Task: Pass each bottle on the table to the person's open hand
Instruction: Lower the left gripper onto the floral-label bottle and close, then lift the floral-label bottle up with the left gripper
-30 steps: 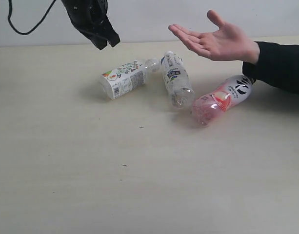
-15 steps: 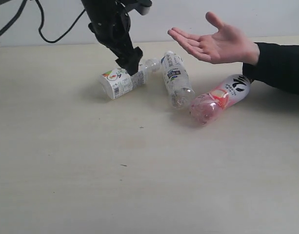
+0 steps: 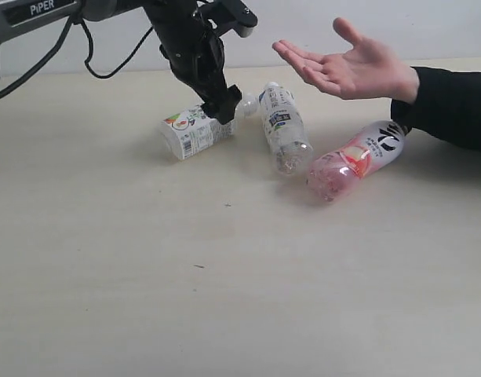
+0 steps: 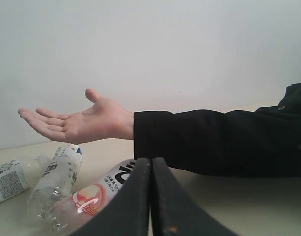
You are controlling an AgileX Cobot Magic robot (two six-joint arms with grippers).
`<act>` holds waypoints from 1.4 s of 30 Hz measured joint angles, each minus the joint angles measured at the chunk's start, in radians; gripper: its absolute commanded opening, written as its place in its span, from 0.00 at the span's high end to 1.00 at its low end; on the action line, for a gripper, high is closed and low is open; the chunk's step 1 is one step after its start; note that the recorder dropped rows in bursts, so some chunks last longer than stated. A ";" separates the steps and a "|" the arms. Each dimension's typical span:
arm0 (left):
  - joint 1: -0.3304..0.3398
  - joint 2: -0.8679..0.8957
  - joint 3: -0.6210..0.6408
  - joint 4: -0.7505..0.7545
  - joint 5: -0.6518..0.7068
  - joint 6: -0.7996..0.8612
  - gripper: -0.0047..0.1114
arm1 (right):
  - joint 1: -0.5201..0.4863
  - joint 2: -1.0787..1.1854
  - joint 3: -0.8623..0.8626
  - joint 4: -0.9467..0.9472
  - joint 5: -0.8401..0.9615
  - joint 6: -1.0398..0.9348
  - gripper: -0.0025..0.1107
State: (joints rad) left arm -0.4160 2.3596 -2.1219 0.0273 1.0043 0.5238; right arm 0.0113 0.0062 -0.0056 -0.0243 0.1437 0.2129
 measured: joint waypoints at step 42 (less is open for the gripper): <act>0.032 0.136 -0.002 0.097 -0.045 0.011 0.06 | 0.000 0.000 0.000 0.000 0.000 0.000 0.98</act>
State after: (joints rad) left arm -0.3839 2.4958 -2.1236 0.1243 0.9594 0.5347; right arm 0.0113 0.0062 -0.0056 -0.0243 0.1437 0.2129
